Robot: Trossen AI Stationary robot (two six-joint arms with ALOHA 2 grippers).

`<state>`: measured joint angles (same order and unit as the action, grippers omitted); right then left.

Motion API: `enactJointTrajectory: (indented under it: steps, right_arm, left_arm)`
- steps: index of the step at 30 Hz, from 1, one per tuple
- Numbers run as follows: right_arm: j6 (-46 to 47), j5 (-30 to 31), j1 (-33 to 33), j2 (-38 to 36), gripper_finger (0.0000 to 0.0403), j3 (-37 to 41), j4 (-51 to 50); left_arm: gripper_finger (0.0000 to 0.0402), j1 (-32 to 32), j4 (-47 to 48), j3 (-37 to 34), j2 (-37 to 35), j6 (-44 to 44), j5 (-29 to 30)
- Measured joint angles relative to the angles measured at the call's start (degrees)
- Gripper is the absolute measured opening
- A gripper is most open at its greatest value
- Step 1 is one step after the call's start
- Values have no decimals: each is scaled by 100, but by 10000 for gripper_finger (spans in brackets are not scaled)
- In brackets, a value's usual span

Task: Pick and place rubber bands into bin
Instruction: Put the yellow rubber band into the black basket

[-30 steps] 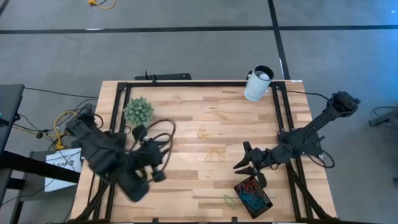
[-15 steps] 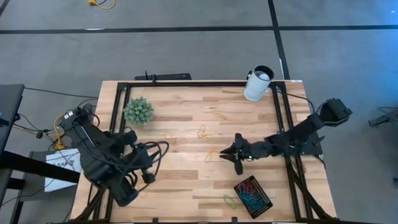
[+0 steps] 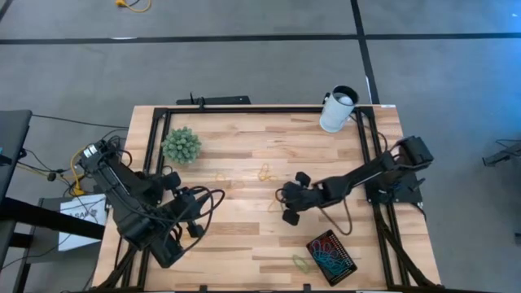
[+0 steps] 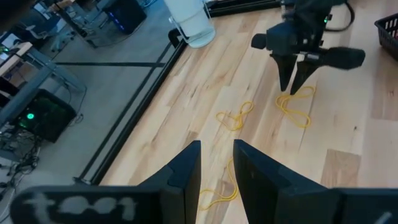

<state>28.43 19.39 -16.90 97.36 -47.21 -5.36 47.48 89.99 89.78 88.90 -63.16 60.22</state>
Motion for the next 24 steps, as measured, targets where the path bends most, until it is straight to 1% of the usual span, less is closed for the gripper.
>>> enactJointTrajectory:
  steps: [4, 7, 10, 16, 19, 22, 24]
  right_arm:
    - [0, -2, 104, 301, 83, -390, -406]
    - [4, -34, 180, 514, 83, -541, -669]
    - [6, -276, 250, 717, 83, -625, -659]
    - [10, -271, 342, 945, 81, -725, -653]
    - [15, -286, 362, 918, 61, -723, -672]
    - [9, -309, 352, 776, 19, -699, -849]
    - [5, -303, 342, 604, 7, -681, -1101]
  left_arm:
    - [84, 0, -1, 0, 0, -2, -11]
    - [84, 0, 3, 0, 0, -13, -66]
    - [84, 0, 4, 0, 2, -89, -154]
    - [84, 0, 3, 0, 2, -112, -271]
    - [84, 0, 2, 0, 2, -160, -275]
    - [84, 0, 3, 0, 2, -164, -275]
    - [84, 0, 3, 0, 2, -207, -275]
